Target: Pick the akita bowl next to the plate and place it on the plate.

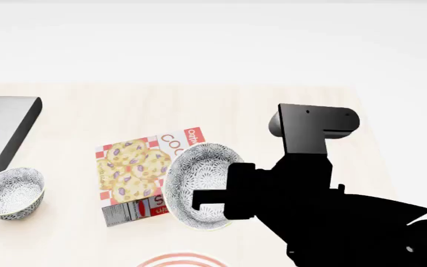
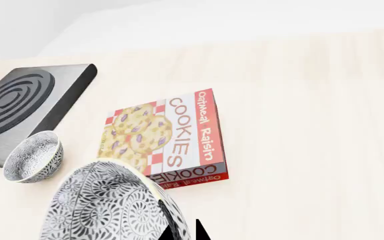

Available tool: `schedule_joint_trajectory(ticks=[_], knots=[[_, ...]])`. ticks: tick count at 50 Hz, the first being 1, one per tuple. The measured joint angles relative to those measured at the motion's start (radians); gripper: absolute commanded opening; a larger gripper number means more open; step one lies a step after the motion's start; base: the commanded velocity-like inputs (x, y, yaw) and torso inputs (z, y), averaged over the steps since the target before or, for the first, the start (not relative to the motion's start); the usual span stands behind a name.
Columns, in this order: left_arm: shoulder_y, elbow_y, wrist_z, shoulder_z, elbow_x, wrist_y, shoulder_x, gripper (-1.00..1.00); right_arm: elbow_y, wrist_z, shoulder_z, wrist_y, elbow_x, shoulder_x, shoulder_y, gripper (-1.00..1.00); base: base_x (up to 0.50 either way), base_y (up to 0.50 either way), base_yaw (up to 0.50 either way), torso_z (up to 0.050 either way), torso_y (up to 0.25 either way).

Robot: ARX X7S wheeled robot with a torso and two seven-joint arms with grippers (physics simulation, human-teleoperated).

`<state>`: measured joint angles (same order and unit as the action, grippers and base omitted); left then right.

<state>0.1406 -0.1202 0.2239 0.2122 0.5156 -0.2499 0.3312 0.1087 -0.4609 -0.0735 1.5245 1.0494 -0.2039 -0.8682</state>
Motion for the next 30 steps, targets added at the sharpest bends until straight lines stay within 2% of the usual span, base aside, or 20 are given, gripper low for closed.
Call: schedule_joint_trajectory(ticks=[13,30], knots=[[0.000,0.004,0.001,-0.003,0.001,0.004,0.001,1.00,-0.029,-0.060,-0.027,0.007,0.153,-0.002,0.048,-1.00,0.00,0.00,0.00,0.000,0.001],[-0.003,-0.006,0.008,-0.004,0.009,-0.003,0.006,1.00,-0.041,-0.070,-0.006,-0.022,0.241,-0.018,0.131,-1.00,0.00,0.00,0.00,0.000,0.000]])
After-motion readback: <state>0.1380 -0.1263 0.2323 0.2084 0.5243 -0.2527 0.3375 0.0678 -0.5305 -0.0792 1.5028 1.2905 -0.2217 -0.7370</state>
